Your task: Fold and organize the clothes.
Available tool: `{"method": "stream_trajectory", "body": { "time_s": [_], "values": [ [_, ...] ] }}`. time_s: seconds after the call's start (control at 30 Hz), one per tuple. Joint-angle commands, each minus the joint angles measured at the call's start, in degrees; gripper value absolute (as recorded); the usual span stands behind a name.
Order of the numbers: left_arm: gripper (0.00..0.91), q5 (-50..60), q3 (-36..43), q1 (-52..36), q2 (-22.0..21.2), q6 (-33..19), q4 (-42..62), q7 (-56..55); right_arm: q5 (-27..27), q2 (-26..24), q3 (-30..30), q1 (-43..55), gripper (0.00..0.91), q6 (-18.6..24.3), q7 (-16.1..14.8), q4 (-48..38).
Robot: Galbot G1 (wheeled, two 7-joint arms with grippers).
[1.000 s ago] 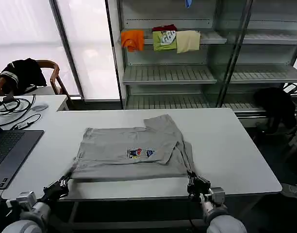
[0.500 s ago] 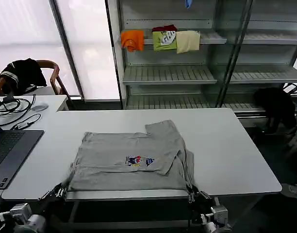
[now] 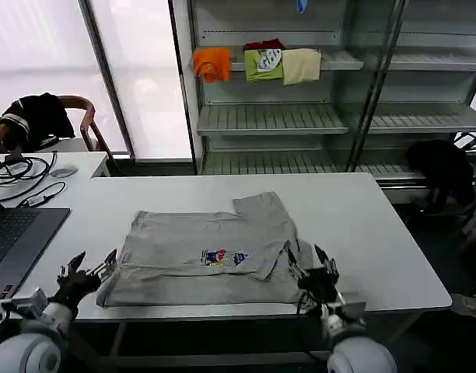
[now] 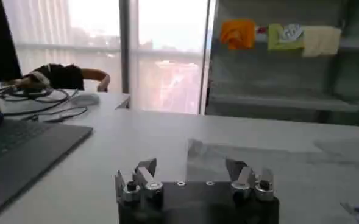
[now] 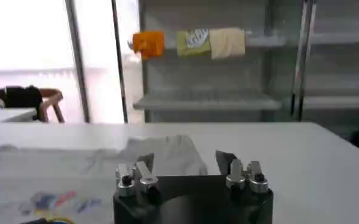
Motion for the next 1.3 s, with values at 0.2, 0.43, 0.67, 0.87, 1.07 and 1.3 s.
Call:
{"method": "stream_trajectory", "body": {
  "time_s": [0.2,0.43,0.67,0.87,1.07,1.3],
  "values": [
    [0.907,-1.1,12.5,-29.8,5.7,-0.5,26.4,4.8,-6.5,7.2,-0.8,31.4,0.907,3.6,-6.7,-33.6],
    [0.907,4.6,17.9,-37.4,5.3,1.5,35.9,7.7,-7.4,10.6,1.3,40.0,0.907,-4.4,-11.3,-48.8],
    [0.907,9.0,20.0,-41.2,2.7,1.6,47.9,9.3,-10.1,10.2,1.2,42.3,0.907,-6.3,-11.0,-58.8],
    [0.907,11.7,19.7,-40.8,1.5,1.6,51.1,10.2,-7.6,9.8,1.5,43.2,0.907,-6.3,-9.4,-62.8],
    [0.907,12.3,19.9,-40.9,1.3,1.6,50.9,10.2,-4.5,10.1,2.1,44.4,0.907,-6.1,-7.5,-65.6],
    [0.484,13.1,20.0,-40.7,1.1,1.6,50.7,9.9,-2.6,9.7,2.0,45.1,0.464,-5.9,-6.0,-66.2]
  ]
}}
